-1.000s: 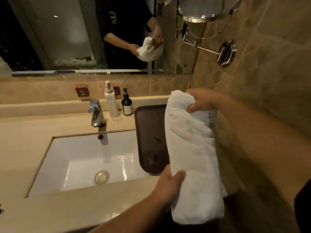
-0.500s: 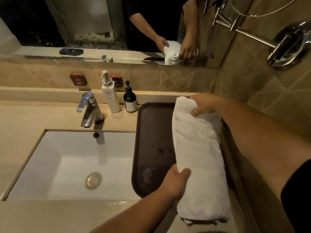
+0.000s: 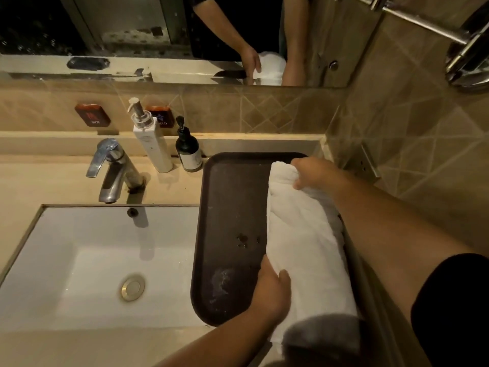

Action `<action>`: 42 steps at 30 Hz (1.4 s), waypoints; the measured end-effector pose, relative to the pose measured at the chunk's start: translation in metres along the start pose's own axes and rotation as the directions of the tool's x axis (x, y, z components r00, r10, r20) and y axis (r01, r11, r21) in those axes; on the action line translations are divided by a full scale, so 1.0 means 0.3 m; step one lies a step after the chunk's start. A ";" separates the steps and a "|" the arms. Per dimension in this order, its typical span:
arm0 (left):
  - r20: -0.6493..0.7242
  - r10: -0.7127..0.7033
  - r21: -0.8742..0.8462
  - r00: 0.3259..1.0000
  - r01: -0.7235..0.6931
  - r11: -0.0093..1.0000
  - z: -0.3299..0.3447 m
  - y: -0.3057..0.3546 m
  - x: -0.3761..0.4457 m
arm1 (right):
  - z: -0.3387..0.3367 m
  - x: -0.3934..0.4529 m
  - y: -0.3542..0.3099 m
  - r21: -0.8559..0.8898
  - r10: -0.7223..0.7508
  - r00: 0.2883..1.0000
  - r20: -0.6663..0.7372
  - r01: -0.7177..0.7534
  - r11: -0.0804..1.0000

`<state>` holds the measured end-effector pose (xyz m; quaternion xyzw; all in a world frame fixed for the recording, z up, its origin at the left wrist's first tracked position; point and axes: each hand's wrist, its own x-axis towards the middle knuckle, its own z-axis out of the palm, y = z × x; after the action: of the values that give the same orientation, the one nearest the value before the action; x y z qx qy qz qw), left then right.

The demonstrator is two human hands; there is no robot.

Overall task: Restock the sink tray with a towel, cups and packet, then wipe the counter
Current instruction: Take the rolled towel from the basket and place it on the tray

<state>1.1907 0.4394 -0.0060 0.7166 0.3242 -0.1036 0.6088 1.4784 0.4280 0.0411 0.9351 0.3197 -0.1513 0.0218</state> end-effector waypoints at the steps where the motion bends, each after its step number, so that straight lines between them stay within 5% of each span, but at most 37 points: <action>1: -0.022 0.009 0.019 1.000 -0.008 1.000 0.005 0.001 -0.003 | 0.003 0.004 0.005 -0.002 -0.005 1.000 -0.012 0.005 1.000; 12: -0.101 0.062 0.102 0.993 -0.052 0.993 0.041 -0.003 -0.046 | 0.127 -0.058 0.006 -0.236 -0.026 0.922 -0.387 -0.071 0.969; 15: -0.161 0.100 0.206 0.982 -0.066 0.976 0.027 -0.018 -0.040 | 0.168 -0.127 -0.015 -0.139 0.099 0.886 -0.453 -0.180 0.974; 17: -0.137 0.267 0.474 0.954 -0.174 0.863 0.010 -0.028 -0.031 | 0.204 -0.175 -0.041 -0.072 0.181 0.876 -0.446 -0.237 0.969; 19: 0.022 0.447 0.700 0.894 -0.334 0.632 0.004 -0.031 -0.019 | 0.248 -0.214 -0.054 -0.093 0.187 0.905 -0.383 -0.239 0.966; 22: 0.264 0.467 0.817 0.844 -0.453 0.356 0.027 -0.041 0.008 | 0.294 -0.223 -0.033 -0.073 0.181 0.941 -0.285 -0.209 0.975; 27: 0.256 0.368 0.825 0.894 -0.401 0.399 0.034 -0.080 0.026 | 0.324 -0.195 -0.025 -0.056 0.167 0.953 -0.254 -0.187 0.981; 37: 0.379 0.294 0.734 0.877 -0.479 0.483 -0.153 0.071 -0.007 | 0.152 -0.216 -0.063 -0.056 0.186 0.981 -0.052 -0.189 0.980; 42: 0.200 0.377 0.764 0.904 -0.385 0.518 -0.346 0.190 -0.027 | -0.016 -0.288 -0.166 0.016 0.163 0.986 -0.024 -0.163 0.987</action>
<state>1.1927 0.5314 0.0688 0.9624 0.0775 -0.1029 0.2393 1.3848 0.4169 0.0740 0.9601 0.2413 -0.1394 0.0233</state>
